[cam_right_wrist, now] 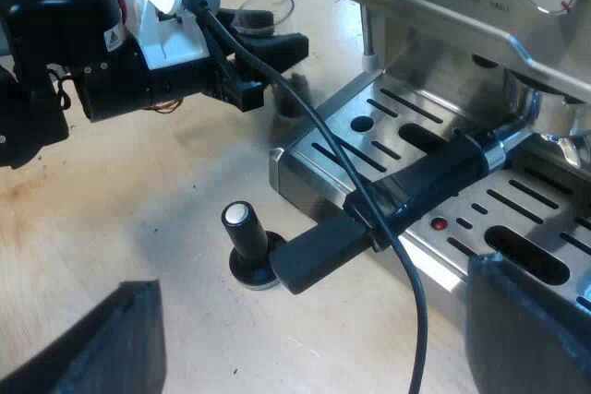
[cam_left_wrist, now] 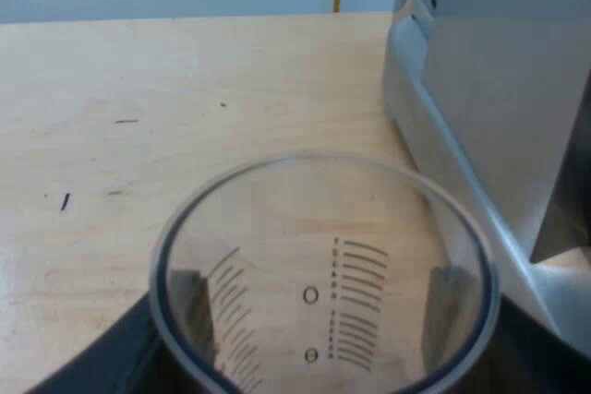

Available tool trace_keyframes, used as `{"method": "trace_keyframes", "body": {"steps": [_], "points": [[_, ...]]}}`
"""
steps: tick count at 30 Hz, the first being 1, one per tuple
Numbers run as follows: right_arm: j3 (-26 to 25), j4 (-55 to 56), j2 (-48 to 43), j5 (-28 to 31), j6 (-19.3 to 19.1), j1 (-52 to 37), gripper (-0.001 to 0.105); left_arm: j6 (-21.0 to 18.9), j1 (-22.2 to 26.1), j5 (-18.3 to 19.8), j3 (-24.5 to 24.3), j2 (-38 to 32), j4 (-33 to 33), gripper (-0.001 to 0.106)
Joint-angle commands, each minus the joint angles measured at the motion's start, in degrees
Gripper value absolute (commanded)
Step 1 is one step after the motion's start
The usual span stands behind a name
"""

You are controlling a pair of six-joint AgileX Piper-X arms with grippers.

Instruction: Pour the beans into the coffee machine

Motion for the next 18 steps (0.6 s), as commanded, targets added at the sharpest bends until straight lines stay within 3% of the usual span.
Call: {"method": "trace_keyframes", "body": {"steps": [1, 7, 8, 11, 13, 18], "points": [[-0.2, -0.8, -0.3, -0.3, -1.1, 0.1, 0.069, -0.7, -0.3, -0.4, -0.3, -0.1, -0.4, 0.032], [-0.2, -0.8, -0.3, -0.3, -1.1, 0.1, 0.069, -0.7, -0.3, 2.0, -0.2, -0.2, -0.4, 0.028], [-0.2, -0.8, -0.3, -0.3, -1.1, 0.1, 0.069, -0.7, -0.3, 4.1, -0.2, -1.2, 0.1, 0.028], [-0.2, -0.8, -0.3, -0.3, -1.1, 0.1, 0.069, -0.6, -0.3, 3.8, -0.2, -4.3, 1.5, 0.028], [-0.2, -0.8, -0.3, -0.3, -1.1, 0.1, 0.069, -0.6, -0.3, 2.5, -0.2, -6.8, 5.2, 0.028], [-0.2, -0.8, -0.3, -0.3, -1.1, 0.1, 0.069, 1.0, -0.3, 0.7, -0.2, -16.5, 22.5, 0.028]]}}
